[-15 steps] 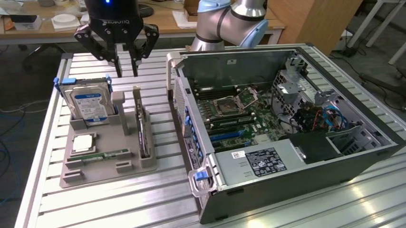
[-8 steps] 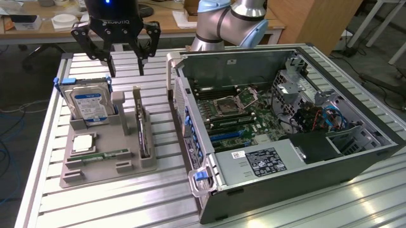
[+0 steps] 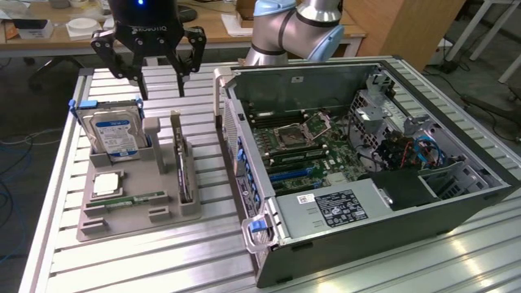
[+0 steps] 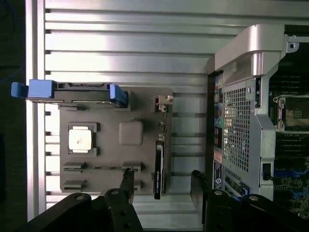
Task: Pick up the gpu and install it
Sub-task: 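Pick up the gpu and move the gpu toward the slot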
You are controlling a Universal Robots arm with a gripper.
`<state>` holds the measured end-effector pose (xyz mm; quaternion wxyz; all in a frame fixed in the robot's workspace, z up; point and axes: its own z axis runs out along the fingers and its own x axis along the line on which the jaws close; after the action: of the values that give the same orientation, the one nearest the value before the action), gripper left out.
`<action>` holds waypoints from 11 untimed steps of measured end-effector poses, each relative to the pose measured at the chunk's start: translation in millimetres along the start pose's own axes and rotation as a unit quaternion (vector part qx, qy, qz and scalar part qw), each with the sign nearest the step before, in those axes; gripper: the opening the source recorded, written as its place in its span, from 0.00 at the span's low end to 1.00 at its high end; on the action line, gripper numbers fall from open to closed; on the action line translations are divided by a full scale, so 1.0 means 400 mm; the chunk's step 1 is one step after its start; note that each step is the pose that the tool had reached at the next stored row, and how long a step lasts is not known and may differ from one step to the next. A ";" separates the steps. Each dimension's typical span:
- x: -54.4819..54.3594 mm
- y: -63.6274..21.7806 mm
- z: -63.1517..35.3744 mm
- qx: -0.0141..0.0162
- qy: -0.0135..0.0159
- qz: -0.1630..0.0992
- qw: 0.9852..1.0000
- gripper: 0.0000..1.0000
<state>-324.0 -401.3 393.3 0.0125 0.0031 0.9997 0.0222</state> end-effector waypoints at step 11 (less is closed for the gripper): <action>0.000 -0.009 0.001 0.000 0.000 -0.001 1.000 0.59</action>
<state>-324.0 -404.9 392.6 0.0125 0.0020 0.9997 0.0222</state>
